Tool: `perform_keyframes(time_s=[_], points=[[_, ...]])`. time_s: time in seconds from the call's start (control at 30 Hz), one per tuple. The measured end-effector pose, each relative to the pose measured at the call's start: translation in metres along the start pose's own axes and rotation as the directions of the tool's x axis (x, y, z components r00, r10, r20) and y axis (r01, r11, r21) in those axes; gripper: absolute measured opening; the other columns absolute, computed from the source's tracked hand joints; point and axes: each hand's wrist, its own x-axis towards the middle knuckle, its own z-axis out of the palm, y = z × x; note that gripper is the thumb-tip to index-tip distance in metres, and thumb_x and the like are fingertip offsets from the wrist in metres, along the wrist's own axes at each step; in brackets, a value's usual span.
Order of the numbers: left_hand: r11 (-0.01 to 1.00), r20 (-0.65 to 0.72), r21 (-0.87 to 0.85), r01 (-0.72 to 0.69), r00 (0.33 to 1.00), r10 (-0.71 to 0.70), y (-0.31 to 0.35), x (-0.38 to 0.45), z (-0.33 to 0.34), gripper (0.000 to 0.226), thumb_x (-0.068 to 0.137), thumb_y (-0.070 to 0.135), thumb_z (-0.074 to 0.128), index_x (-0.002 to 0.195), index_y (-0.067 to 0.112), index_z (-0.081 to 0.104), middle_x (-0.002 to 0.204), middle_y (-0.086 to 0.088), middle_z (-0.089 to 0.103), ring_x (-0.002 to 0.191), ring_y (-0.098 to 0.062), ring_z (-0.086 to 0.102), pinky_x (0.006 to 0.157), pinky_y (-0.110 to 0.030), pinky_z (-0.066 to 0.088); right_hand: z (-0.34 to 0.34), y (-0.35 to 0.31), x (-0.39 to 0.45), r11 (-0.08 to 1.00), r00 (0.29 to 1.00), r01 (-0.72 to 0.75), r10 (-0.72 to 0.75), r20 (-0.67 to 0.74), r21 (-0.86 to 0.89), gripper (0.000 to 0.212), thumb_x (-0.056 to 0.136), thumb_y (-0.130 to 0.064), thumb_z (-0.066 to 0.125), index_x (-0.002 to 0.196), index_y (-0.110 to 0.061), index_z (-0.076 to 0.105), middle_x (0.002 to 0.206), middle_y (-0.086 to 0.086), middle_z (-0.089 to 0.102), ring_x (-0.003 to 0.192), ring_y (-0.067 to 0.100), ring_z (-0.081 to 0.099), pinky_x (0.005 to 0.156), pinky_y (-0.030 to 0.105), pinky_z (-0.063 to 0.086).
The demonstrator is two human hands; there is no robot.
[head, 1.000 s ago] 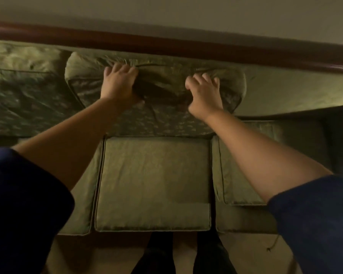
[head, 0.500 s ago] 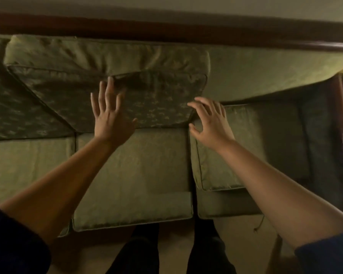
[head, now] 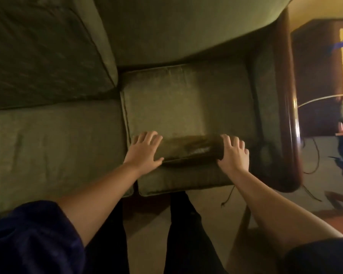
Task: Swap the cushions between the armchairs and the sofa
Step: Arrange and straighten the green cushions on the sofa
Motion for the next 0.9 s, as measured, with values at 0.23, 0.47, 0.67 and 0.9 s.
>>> perform_keyframes(time_s=[0.23,0.47,0.67,0.9], points=[[0.929,0.11,0.366,0.055,0.989,-0.102,0.072,0.056,0.07,0.11,0.086,0.052,0.067,0.157,0.024,-0.012,0.164,-0.014,-0.014,0.15,-0.047,-0.008,0.12,-0.063,0.01,0.032,0.074,0.048,0.993,0.996,0.086,-0.083,-0.035,0.075,0.101,0.082,-0.017,0.081,0.156,-0.037,0.015,0.156,0.01,0.026,0.142,0.039,0.032,0.106,0.06,0.045],[0.934,0.095,0.354,0.035,0.993,-0.073,0.071,0.059,0.055,0.097,0.083,0.052,0.07,0.155,0.026,0.012,0.16,-0.01,0.013,0.143,-0.043,0.022,0.111,-0.057,0.033,0.023,0.08,0.065,0.975,0.974,0.223,-0.222,-0.054,0.021,0.097,0.073,-0.037,0.086,0.152,-0.026,0.03,0.153,0.007,0.029,0.14,0.038,0.026,0.115,0.058,0.03],[0.995,-0.084,0.095,0.023,0.996,-0.015,0.04,0.098,0.016,0.07,0.085,0.077,0.042,0.137,0.029,0.043,0.139,-0.002,0.042,0.124,-0.033,0.043,0.101,-0.049,0.042,-0.005,0.049,0.104,0.887,0.925,0.378,-0.37,-0.082,0.264,0.073,0.085,-0.075,0.059,0.138,-0.028,0.042,0.147,0.004,0.036,0.121,0.028,0.053,0.091,0.037,0.047],[0.939,-0.332,0.064,0.339,0.894,-0.3,0.0,0.226,-0.041,0.065,0.093,0.057,0.047,0.144,0.018,0.041,0.149,-0.013,0.04,0.135,-0.041,0.038,0.105,-0.054,0.038,-0.065,-0.03,0.235,0.899,0.89,0.403,-0.34,-0.304,0.174,0.086,0.084,-0.07,0.062,0.152,-0.025,0.035,0.157,0.003,0.033,0.143,0.031,0.034,0.113,0.047,0.04]])
